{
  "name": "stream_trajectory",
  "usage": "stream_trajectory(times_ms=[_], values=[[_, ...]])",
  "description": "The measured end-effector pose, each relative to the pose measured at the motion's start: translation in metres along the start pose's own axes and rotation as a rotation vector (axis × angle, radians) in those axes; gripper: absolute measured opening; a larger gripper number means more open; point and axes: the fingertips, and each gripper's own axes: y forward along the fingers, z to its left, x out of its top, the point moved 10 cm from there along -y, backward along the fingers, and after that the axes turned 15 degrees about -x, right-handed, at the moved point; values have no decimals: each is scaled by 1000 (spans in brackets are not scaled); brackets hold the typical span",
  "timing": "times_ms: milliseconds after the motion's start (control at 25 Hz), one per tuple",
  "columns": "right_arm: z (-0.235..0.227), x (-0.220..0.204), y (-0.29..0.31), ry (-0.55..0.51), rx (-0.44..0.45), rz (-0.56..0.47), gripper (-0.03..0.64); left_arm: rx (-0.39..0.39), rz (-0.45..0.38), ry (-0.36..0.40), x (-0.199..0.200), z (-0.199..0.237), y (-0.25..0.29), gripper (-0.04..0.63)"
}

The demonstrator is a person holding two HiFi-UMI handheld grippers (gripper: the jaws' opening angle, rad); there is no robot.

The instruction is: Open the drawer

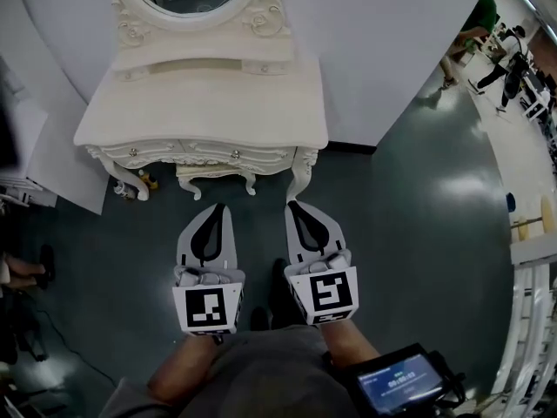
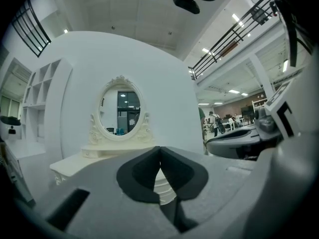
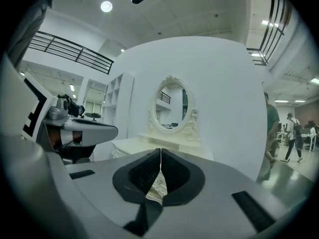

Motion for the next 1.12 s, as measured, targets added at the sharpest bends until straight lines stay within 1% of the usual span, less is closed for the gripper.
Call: stream_trajectory(times_ms=[120, 280, 400, 480, 560, 800, 960, 1120], values=[[-10, -6, 28, 16, 14, 21, 14, 12, 30, -17, -4, 10, 27, 15], [-29, -11, 71, 26, 44, 36, 14, 25, 50, 25, -7, 27, 68, 15], [-44, -9, 103, 30, 73, 28, 14, 50, 63, 34, -3, 36, 97, 15], [-53, -4, 122, 38, 86, 17, 14, 68, 57, 46, 3, 42, 115, 15], [-60, 3, 138, 44, 99, -2, 14, 87, 52, 40, 10, 46, 128, 15], [-75, 26, 173, 31, 151, -83, 14, 152, 6, 61, 34, 56, 153, 15], [-76, 40, 190, 30, 171, -127, 14, 183, -29, 112, 47, 68, 159, 15], [-71, 49, 193, 19, 183, -146, 14, 205, -40, 91, 54, 74, 155, 15]])
